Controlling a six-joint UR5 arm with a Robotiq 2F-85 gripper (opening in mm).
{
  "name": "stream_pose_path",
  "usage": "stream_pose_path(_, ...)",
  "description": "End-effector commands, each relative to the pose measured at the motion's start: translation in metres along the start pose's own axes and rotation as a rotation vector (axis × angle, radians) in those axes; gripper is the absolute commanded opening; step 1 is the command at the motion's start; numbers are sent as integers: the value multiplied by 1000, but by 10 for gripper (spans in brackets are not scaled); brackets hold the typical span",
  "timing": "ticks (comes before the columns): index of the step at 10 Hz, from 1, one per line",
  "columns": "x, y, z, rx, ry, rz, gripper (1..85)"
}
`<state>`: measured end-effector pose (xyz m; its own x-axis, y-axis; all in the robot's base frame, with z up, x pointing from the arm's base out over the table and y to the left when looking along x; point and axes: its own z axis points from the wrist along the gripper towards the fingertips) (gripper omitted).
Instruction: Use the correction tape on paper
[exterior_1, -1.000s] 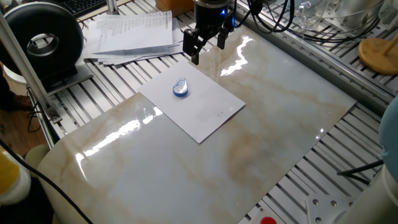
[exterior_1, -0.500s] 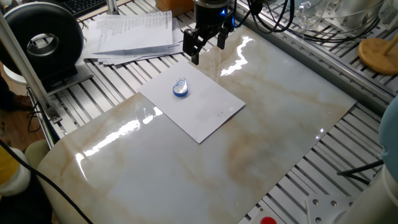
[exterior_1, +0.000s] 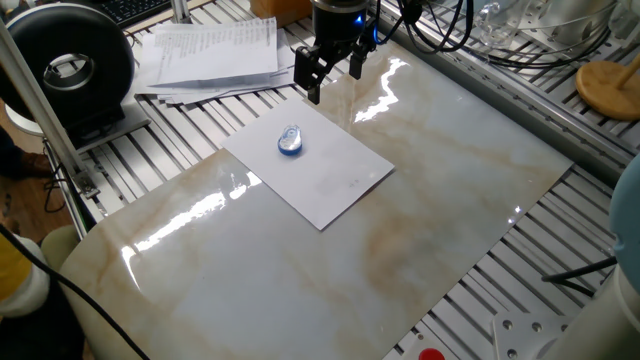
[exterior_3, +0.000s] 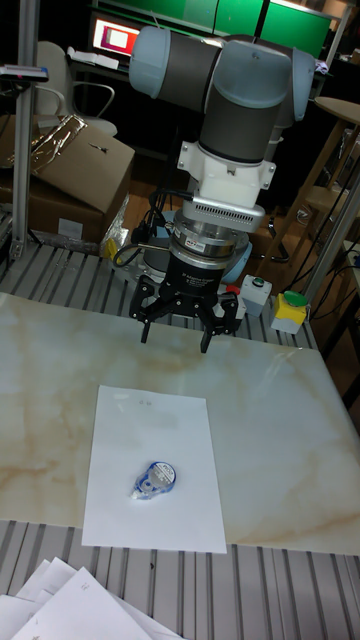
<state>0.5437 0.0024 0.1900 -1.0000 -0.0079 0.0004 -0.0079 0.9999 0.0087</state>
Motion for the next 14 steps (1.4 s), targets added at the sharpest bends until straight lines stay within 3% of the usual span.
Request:
stream_pose_path(1, 0, 2, 0, 0, 0, 0, 840)
stream_pose_path(2, -50, 10, -4, -24, -192, 47, 17)
stream_pose_path(14, -48, 1, -4, 30, -180, 39, 17)
